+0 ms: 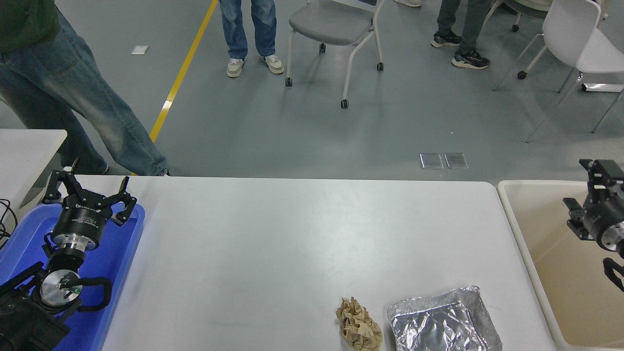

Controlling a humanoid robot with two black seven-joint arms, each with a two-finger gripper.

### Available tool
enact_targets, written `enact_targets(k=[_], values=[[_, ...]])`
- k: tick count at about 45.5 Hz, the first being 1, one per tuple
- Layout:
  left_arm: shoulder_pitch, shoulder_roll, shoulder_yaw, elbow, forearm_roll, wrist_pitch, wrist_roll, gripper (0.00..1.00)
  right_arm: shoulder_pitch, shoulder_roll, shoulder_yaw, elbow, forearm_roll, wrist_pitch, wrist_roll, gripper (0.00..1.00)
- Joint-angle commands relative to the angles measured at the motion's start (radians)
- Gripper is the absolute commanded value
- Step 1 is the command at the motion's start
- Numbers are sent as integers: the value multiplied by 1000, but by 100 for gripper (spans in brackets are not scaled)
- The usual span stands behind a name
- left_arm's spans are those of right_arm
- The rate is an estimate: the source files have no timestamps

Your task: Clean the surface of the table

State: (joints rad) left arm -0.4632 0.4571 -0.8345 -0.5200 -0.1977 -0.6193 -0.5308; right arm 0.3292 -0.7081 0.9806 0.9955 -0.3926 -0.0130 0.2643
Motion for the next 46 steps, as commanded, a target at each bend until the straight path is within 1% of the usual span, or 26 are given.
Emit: enact_targets(k=[1,8,12,18,23,27,32,39,46], values=[[0,0,0,0,0,1,0,100,-68,22,81,45,77,228,59,100],[0,0,0,0,0,0,0,100,-64,82,67,22,60,310,133,100],[0,0,0,0,0,0,0,100,-47,133,44,-17,51,307,162,100],[0,0,0,0,0,0,0,100,17,228,44,-155,23,301,210,100],[0,0,0,0,0,0,0,100,57,253,33,-213,14,300,265,100],[0,0,0,0,0,0,0,100,89,285,33,-231,-2,295,271,100],[0,0,0,0,0,0,0,100,134,331,33,-262,-61,240,280,100],[0,0,0,0,0,0,0,100,159,412,35,-279,-152,91,285,100],[0,0,0,0,0,0,0,100,156,426,33,-276,-152,77,285,100]])
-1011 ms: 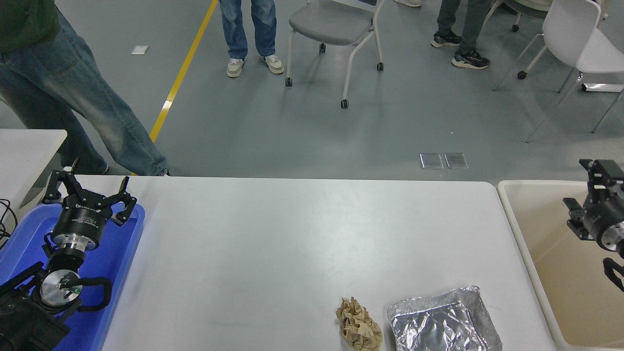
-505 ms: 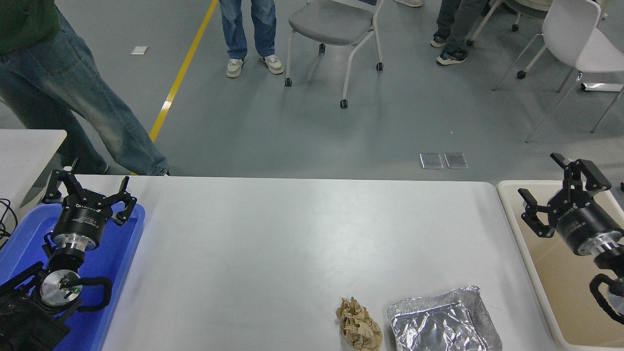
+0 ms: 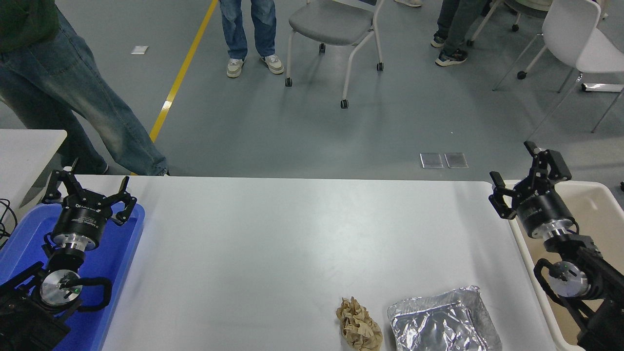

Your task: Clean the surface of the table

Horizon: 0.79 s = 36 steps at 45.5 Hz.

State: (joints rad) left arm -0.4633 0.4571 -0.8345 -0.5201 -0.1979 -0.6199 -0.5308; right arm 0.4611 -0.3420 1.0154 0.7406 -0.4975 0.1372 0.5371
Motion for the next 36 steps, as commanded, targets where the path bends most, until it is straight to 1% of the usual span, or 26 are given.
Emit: enact_targets(k=[1,24,27,31,34,36], values=[[0,0,0,0,0,0,0,100,24,60,-1,-21,-47,-73,12,100],[0,0,0,0,0,2,0,100,24,49,-5,-6,-33,-71,4,100],[0,0,0,0,0,0,0,100,18,26,-18,25,-32,-57,-31,100],[0,0,0,0,0,0,2,100,8,-47,-93,115,-24,-48,-149,100],[0,0,0,0,0,0,0,100,-4,-100,-136,193,-24,-59,-199,100],[0,0,0,0,0,0,0,100,-12,-161,-179,258,-24,-64,-229,100]])
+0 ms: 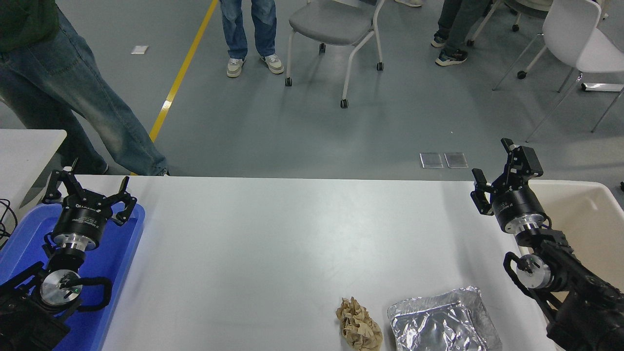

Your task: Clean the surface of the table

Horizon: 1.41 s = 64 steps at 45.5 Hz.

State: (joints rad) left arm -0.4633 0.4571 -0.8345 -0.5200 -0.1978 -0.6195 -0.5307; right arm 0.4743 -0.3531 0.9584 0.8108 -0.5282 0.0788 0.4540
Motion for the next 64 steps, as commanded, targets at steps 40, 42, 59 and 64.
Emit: enact_targets(k=[40,42,59,64], values=[[0,0,0,0,0,0,0,100,-60,-799,-426,808,-393,-27,-388,100],[0,0,0,0,0,0,0,100,-71,-808,-428,815,-447,-27,-387,100],[0,0,0,0,0,0,0,100,-181,-876,-423,872,-858,-42,-354,100],[0,0,0,0,0,0,0,100,-198,-879,-428,883,-950,-60,-285,100]])
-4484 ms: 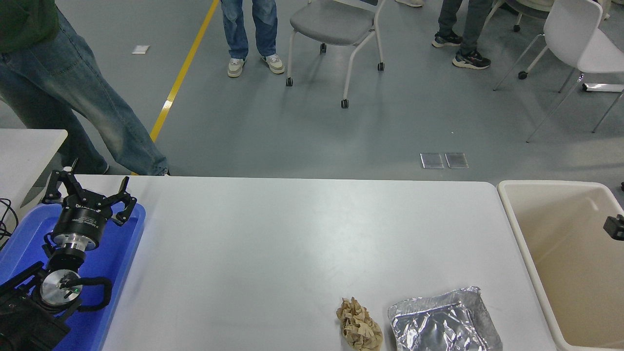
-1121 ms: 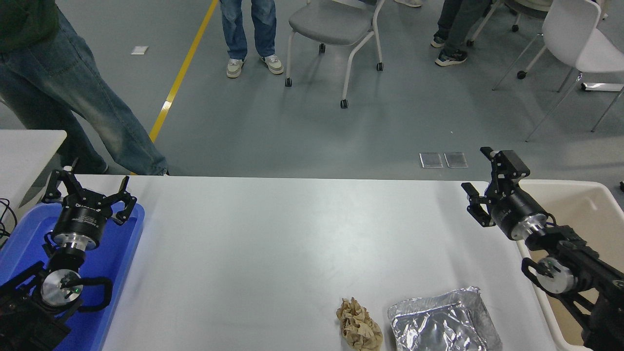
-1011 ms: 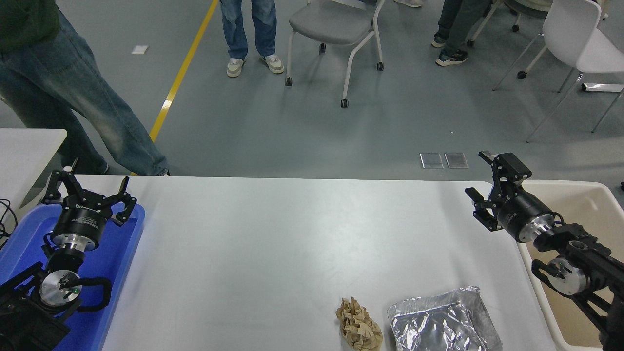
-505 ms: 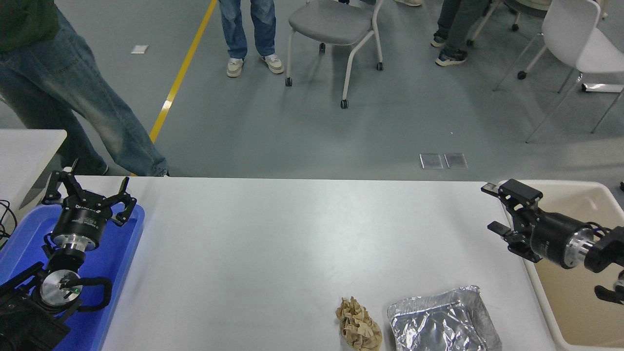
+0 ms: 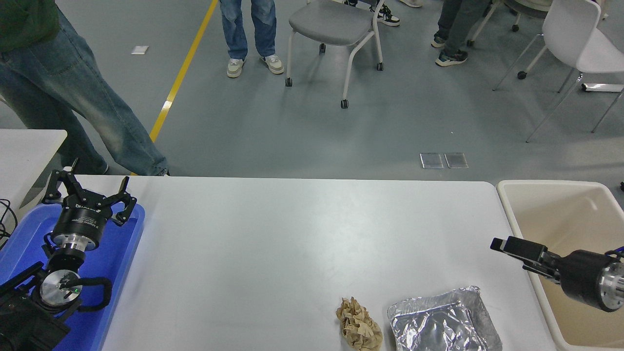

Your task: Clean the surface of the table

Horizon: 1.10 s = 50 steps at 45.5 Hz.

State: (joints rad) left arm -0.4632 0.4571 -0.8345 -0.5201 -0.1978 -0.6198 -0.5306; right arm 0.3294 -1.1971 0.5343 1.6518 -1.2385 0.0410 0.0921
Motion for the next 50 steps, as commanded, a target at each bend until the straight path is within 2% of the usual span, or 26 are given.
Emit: enact_targets(k=[1,8,11,14,33,50], values=[[0,0,0,0,0,0,0,100,-58,-33,-5,42,-260,-29,92,100],[0,0,0,0,0,2,0,100,-73,-19,-69,37,-417,-166,150,100],[0,0,0,0,0,0,0,100,-70,-4,-131,26,-452,-239,156,100],[0,0,0,0,0,0,0,100,-69,8,-174,11,-460,-263,155,100],[0,0,0,0,0,0,0,100,-58,136,-198,-173,-434,-254,138,100],[0,0,0,0,0,0,0,100,-64,218,-203,-230,-404,-253,135,100]])
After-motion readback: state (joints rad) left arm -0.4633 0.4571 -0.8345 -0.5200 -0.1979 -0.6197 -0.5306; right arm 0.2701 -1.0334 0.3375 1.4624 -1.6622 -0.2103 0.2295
